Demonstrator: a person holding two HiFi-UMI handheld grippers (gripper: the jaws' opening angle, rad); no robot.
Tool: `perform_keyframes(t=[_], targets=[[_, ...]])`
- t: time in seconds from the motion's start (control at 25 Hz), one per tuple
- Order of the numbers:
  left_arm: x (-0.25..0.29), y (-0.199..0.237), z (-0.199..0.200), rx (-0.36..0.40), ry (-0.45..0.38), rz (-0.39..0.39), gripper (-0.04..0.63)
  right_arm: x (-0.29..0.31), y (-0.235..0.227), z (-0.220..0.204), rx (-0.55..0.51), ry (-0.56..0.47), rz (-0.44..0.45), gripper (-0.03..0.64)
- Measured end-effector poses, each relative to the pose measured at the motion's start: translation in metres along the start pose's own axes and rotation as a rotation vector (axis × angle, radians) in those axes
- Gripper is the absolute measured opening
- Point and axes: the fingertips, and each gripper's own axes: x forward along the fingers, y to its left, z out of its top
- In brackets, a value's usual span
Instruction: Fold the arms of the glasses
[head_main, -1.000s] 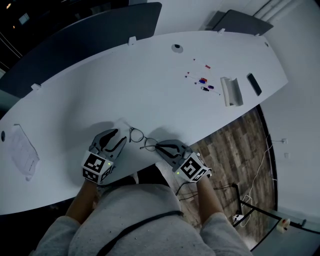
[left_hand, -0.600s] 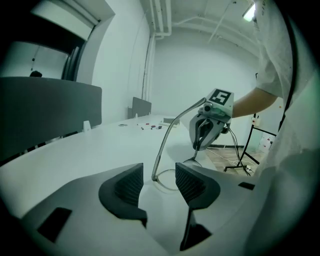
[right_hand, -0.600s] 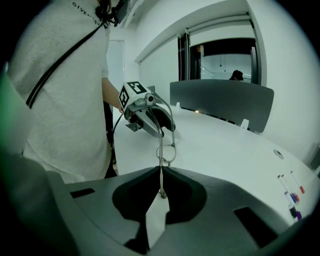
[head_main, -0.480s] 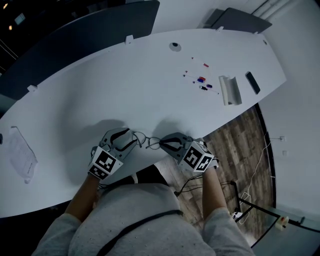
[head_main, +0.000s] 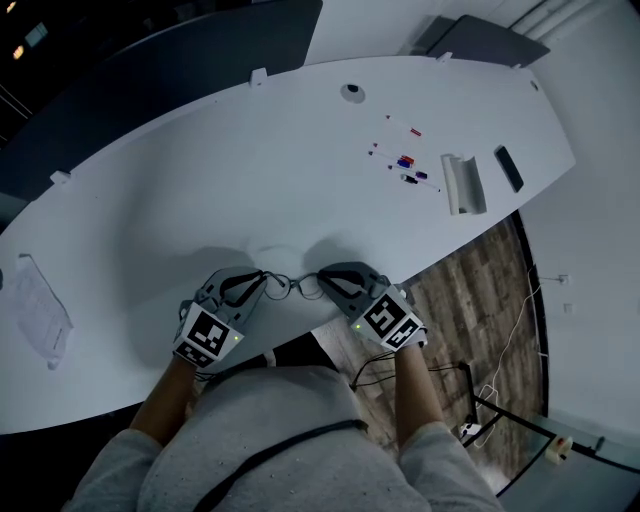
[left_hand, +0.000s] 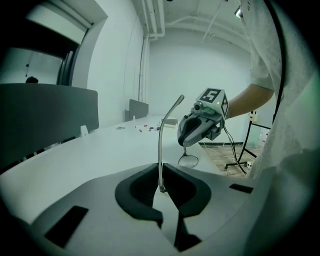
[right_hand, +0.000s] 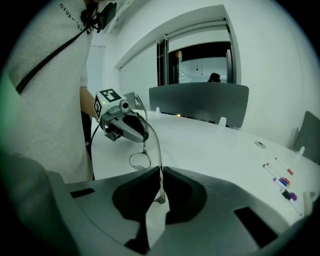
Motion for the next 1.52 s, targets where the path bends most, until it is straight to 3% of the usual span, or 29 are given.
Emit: perform_keyframes(t=[0.24,0.52,1.08,1.28,1.44,1.52], targets=[[-0.002,-0.005,-0.002,0.002,-0.002,-0.011,0.04,0.008,0.002,-0.001,-0.213,0.111,-0.096,0.029],[-0.001,-0.01,0.0,0.005,-0.004,-0.024,0.04,0.024,0.011,-0.012,-0.452,0.3,-0.091,0.029],[-0.013,-0.014,-0.003,-0.001,-0.001,0.04,0.04,0.041,0.018,-0.016,-0.642,0.378,-0.098,0.029],[-0.017,-0.015,-0.005,-0.011,0.001,0.063,0.04,0.043,0.021,-0.011,-0.612,0.328,-0.085,0.029],[-0.021,-0.012,-0.006,-0.024,-0.004,0.077,0.04,0.037,0.025,-0.007,-0.449,0.236,-0.073,0.037],[-0.022,-0.012,-0.006,-0.025,-0.002,0.082,0.04,0.033,0.027,-0.005,-0.37,0.195,-0.054,0.105]])
